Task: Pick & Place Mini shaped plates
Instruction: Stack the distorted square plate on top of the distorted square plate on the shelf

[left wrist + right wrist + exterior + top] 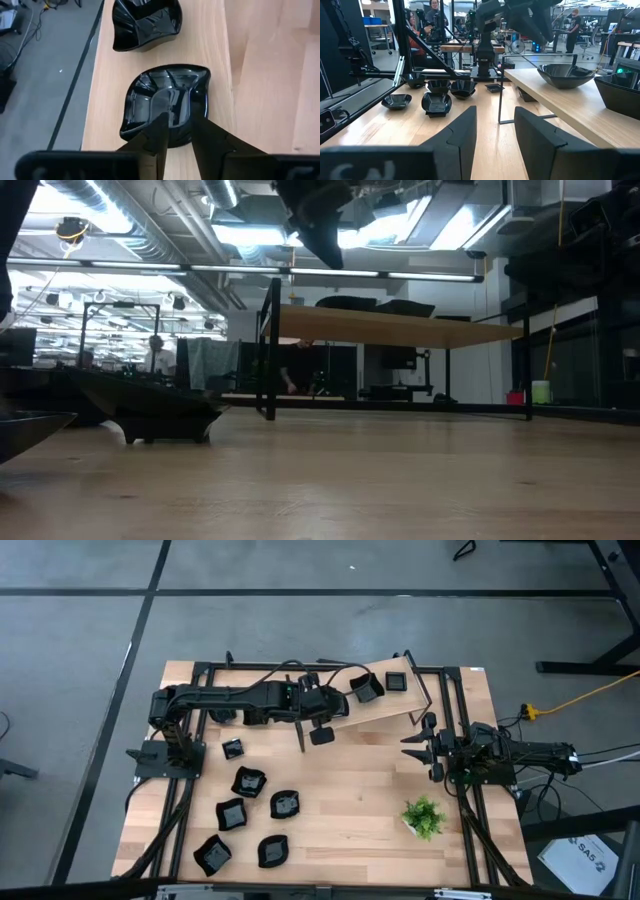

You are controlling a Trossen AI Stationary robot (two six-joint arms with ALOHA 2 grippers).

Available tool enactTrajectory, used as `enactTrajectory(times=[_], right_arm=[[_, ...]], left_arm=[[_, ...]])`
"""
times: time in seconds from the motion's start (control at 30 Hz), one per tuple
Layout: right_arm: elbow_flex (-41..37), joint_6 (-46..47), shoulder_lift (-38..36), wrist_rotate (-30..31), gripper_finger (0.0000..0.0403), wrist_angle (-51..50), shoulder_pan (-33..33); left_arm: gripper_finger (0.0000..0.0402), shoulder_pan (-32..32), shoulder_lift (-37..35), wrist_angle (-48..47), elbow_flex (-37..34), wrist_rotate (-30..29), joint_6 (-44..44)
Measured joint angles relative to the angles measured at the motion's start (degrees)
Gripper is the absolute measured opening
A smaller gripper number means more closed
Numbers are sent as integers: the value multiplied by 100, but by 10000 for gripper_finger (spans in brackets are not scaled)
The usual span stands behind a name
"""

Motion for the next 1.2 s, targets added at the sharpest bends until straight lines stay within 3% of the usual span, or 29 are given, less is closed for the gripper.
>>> enactTrajectory(times=[0.33,0.47,0.63,0.9,1.2], right_arm=[[0,0,0,2,132,0,1],[0,0,0,1,132,0,1],[0,0,0,2,132,0,0],[0,-2,0,1,132,0,1],[0,-2,0,0,132,0,1]], left_arm=[[62,-202,-192,-1073,-24,-5,-381],[55,-204,-411,-1011,-352,-4,-412],[52,-219,-930,-620,-1126,-53,-606],[51,-177,-2287,1032,-2950,-138,-888],[48,-85,-3454,1625,-4418,-156,-1697]])
